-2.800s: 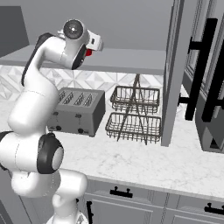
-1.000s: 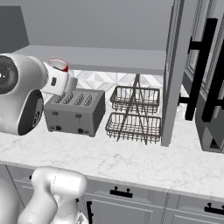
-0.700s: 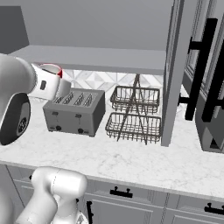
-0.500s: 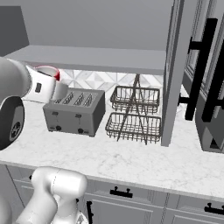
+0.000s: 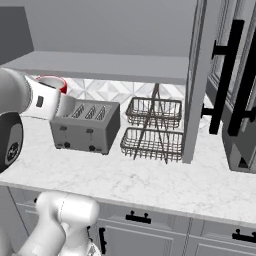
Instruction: Gather all objects into one cabinet and sort the glasses and bowls to opposite sides.
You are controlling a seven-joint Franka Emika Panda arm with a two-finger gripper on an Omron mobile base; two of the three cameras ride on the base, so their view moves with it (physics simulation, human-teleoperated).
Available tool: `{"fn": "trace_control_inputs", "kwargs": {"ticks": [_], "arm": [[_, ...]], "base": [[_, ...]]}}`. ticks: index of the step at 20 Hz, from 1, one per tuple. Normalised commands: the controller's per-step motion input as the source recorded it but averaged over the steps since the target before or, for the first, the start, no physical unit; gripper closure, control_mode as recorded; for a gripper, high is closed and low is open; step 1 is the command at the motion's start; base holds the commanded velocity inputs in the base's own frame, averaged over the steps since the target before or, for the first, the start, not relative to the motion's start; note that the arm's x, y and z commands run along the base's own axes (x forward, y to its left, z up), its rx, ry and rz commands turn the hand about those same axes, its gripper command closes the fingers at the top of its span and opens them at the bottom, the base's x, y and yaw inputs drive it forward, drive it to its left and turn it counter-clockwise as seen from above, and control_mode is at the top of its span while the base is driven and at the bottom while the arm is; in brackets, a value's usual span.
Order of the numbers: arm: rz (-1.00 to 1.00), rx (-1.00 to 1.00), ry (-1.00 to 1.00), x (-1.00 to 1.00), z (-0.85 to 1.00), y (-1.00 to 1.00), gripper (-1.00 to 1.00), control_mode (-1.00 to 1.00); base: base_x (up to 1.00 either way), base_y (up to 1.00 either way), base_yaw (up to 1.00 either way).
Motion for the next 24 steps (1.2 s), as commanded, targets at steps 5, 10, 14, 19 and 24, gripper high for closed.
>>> {"fn": "trace_control_inputs", "kwargs": {"ticks": [5,10,14,19,24], "arm": [[0.00,0.00,0.00,0.00,0.00,0.00,1.00,1.00],[0.00,0.00,0.00,0.00,0.00,0.00,1.00,1.00],[0.00,0.00,0.00,0.00,0.00,0.00,1.00,1.00],[0.00,0.00,0.00,0.00,0.00,0.00,1.00,1.00],[0.00,0.00,0.00,0.00,0.00,0.00,1.00,1.00]], "base": [[-0.68,-0.33,0.00],[-0.78,-0.35,0.00],[-0.83,-0.40,0.00],[-0.74,-0.57,0.00],[-0.33,-0.94,0.00]]}}
